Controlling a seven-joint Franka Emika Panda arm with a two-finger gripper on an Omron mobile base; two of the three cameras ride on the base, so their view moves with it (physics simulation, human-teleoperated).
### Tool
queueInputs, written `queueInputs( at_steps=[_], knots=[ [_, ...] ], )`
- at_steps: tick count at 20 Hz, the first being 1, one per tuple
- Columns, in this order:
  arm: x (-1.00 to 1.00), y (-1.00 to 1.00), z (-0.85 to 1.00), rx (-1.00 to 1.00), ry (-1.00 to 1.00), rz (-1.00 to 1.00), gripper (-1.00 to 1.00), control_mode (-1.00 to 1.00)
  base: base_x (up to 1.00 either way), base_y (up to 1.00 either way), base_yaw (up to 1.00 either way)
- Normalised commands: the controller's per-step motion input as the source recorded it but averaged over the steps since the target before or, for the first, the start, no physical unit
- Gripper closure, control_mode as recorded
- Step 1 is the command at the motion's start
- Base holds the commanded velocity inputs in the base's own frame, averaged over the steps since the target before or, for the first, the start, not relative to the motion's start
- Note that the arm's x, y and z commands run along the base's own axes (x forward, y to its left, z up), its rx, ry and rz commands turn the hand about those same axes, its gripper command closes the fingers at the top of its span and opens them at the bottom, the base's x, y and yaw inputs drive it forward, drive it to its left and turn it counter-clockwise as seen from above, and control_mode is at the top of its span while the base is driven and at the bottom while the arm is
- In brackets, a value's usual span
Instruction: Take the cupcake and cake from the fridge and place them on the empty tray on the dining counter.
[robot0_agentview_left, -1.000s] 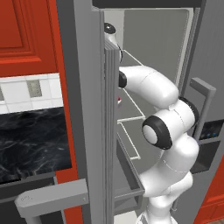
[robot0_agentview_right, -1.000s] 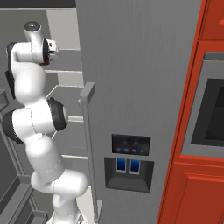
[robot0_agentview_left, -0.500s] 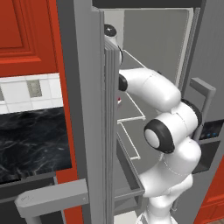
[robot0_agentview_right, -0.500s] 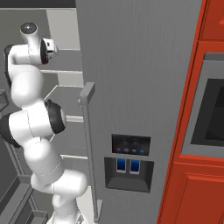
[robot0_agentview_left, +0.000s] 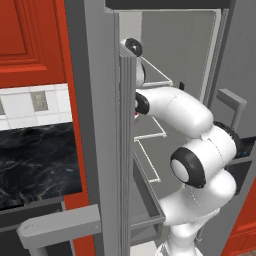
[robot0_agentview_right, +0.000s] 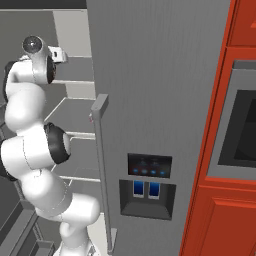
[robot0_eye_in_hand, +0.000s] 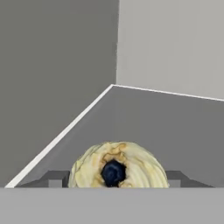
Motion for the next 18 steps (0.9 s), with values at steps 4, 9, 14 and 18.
queueInputs(
  at_steps=[4, 9, 14, 18],
  knots=[
    [-0.30, -0.20, 0.93, 0.15, 0.06, -0.02, 1.00, -1.00, 0.00, 0.00, 0.00],
    [-0.86, -0.14, 0.69, 0.04, 0.07, -0.10, 1.00, -1.00, 0.00, 0.00, 0.00],
    [-1.00, -0.39, 0.00, 0.00, -0.34, -0.12, 1.00, -1.00, 0.00, 0.00, 0.00],
    [-1.00, -0.54, -0.01, 0.04, -0.35, -0.11, 1.00, -1.00, 0.00, 0.00, 0.00]
  ],
)
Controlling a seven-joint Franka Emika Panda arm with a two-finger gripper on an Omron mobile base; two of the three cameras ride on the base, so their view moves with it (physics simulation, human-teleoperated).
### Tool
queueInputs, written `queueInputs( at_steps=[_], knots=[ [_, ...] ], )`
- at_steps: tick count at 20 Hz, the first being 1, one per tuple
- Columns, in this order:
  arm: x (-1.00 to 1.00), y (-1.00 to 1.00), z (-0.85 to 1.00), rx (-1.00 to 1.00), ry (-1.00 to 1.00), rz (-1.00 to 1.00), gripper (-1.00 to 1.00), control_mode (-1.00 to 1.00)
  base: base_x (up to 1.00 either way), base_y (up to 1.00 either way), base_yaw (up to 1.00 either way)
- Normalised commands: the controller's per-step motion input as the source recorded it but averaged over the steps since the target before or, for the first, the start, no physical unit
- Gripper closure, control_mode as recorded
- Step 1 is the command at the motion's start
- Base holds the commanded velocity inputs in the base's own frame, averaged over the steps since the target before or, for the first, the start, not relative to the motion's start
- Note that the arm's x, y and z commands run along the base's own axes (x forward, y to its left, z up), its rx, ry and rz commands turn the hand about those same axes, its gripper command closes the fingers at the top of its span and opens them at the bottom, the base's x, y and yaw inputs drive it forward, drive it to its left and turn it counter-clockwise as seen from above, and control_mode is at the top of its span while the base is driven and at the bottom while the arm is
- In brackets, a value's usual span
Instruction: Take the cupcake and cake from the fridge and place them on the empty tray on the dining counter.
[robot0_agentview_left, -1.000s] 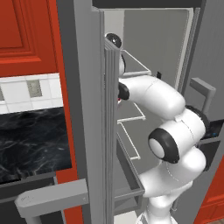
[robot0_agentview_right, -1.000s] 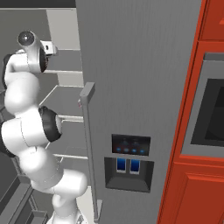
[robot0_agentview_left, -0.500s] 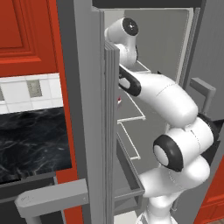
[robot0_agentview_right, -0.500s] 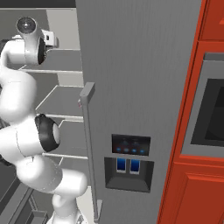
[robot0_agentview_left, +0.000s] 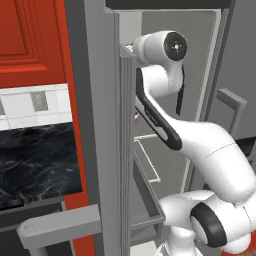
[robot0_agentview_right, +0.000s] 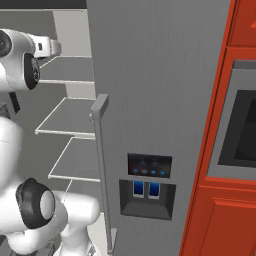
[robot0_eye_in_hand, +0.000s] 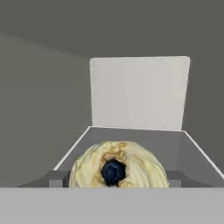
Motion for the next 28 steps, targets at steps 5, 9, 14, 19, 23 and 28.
queueInputs(
  at_steps=[5, 9, 14, 19, 23, 28],
  knots=[
    [-1.00, -0.62, 0.10, 0.19, -0.10, -0.11, 1.00, -1.00, 0.00, 0.00, 0.00],
    [-1.00, -0.48, 0.26, 0.23, 0.02, -0.10, 1.00, -1.00, 0.00, 0.00, 0.00],
    [-1.00, -0.32, 0.33, 0.19, 0.08, -0.09, 1.00, -1.00, 0.00, 0.00, 0.00],
    [-1.00, -0.19, 0.39, 0.10, 0.15, -0.09, 1.00, -1.00, 0.00, 0.00, 0.00],
    [-0.93, -0.11, 0.18, 0.06, 0.37, -0.06, 1.00, -1.00, 0.00, 0.00, 0.00],
    [-0.57, 0.00, -0.02, 0.02, 0.22, 0.00, 1.00, -1.00, 0.00, 0.00, 0.00]
  ],
)
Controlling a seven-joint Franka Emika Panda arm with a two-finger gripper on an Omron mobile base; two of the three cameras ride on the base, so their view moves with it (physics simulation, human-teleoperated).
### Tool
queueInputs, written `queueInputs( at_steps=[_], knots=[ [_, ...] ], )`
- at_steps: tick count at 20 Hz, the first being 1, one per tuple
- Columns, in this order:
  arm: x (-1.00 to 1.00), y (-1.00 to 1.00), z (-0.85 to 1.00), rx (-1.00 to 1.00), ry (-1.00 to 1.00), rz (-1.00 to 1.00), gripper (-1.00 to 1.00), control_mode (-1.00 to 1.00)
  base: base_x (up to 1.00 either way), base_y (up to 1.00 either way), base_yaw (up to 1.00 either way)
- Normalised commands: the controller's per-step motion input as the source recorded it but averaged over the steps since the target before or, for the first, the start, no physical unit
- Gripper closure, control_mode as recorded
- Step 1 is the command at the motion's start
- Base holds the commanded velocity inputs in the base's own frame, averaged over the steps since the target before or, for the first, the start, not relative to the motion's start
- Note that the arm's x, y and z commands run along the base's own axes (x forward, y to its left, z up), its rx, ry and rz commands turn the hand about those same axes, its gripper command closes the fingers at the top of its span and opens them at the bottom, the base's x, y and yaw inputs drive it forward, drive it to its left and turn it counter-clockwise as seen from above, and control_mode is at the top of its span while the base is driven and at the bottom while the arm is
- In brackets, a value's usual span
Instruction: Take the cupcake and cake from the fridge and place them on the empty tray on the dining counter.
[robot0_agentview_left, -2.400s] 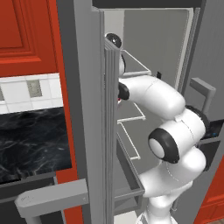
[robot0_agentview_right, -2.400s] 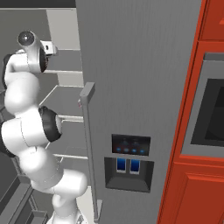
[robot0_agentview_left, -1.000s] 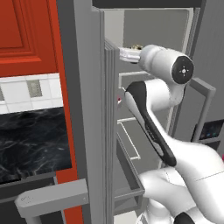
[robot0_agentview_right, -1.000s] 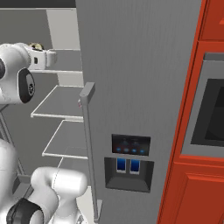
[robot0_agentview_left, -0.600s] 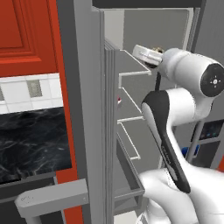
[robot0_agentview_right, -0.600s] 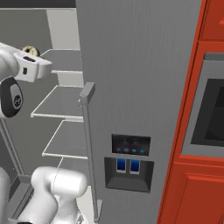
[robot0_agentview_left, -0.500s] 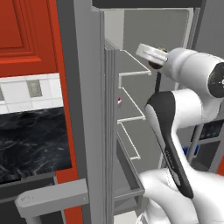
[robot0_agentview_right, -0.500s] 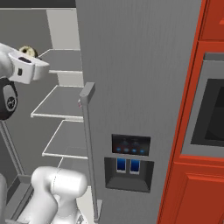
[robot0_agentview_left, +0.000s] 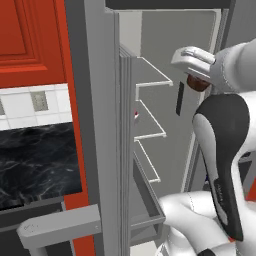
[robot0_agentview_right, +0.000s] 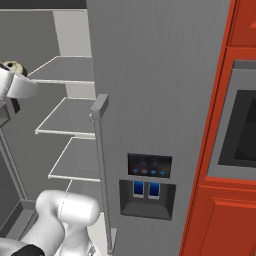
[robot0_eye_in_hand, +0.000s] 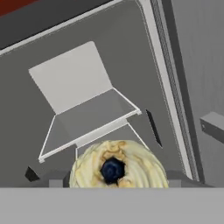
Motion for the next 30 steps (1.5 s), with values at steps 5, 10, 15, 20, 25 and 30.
queueInputs(
  at_steps=[5, 10, 15, 20, 25, 30],
  knots=[
    [-0.82, -0.09, -0.15, 0.00, -0.17, 0.00, 1.00, -1.00, 0.00, 0.00, 0.00],
    [-0.77, -0.23, -0.26, 0.00, -0.07, 0.00, 1.00, -1.00, 0.00, 0.00, 0.00],
    [-0.16, -0.30, -0.08, -0.14, 0.16, 0.00, 1.00, -1.00, 0.00, 0.00, 0.00],
    [0.00, -0.23, 0.00, -0.16, 0.29, 0.01, 1.00, -1.00, 0.00, 0.00, 0.00],
    [-0.02, -0.11, -0.05, -0.08, 0.13, 0.04, 1.00, -1.00, 0.00, 0.00, 0.00],
    [-0.15, 0.01, -0.10, -0.04, -0.01, 0.05, 1.00, 1.00, -0.38, 0.01, 0.09]
  ],
)
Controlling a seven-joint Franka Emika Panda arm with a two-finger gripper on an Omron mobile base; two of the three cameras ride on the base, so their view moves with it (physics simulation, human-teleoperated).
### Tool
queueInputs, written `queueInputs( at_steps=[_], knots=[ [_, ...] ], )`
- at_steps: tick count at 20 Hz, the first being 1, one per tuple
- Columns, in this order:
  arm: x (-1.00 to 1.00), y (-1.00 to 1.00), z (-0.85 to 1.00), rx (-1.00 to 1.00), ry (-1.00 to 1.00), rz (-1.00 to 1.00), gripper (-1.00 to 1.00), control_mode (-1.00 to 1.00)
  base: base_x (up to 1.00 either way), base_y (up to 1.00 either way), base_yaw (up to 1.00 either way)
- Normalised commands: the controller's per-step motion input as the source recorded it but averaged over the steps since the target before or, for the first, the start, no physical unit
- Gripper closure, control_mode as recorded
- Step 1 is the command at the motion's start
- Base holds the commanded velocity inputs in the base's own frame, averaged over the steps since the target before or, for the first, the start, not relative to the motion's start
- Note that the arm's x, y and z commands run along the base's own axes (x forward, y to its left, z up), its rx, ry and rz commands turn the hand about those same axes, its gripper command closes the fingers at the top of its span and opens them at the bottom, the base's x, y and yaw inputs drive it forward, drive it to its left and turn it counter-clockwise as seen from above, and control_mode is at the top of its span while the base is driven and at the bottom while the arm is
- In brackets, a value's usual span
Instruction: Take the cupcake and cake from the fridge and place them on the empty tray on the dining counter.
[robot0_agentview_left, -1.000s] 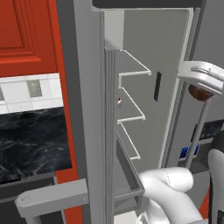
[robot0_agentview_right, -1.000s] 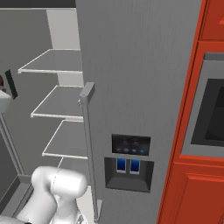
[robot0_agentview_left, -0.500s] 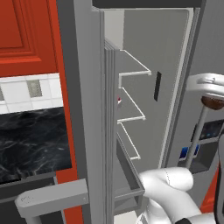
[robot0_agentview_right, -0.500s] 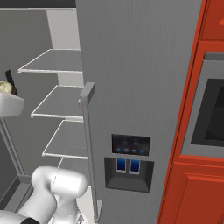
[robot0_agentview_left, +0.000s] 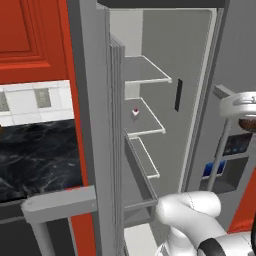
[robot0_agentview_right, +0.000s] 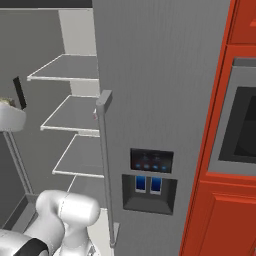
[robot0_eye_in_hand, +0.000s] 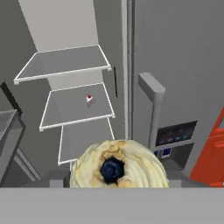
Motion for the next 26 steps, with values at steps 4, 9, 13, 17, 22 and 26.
queueInputs(
  at_steps=[4, 9, 13, 17, 22, 26],
  knots=[
    [0.00, 0.00, 0.00, 0.00, 0.00, 0.00, 1.00, 1.00, -0.88, 0.02, 0.16],
    [0.00, 0.00, 0.00, 0.00, 0.00, 0.00, 1.00, 1.00, -1.00, 0.00, 0.17],
    [0.00, 0.00, 0.00, 0.00, 0.00, 0.00, 1.00, 1.00, -1.00, 0.06, 0.18],
    [0.00, 0.00, 0.00, 0.00, 0.00, 0.00, 1.00, 1.00, -1.00, 0.40, 0.14],
    [0.00, 0.00, 0.00, 0.00, 0.00, 0.00, 1.00, 1.00, -0.82, 0.99, 0.24],
    [0.00, 0.00, 0.00, 0.00, 0.00, 0.00, 1.00, 1.00, -0.10, 0.38, 0.89]
  ],
)
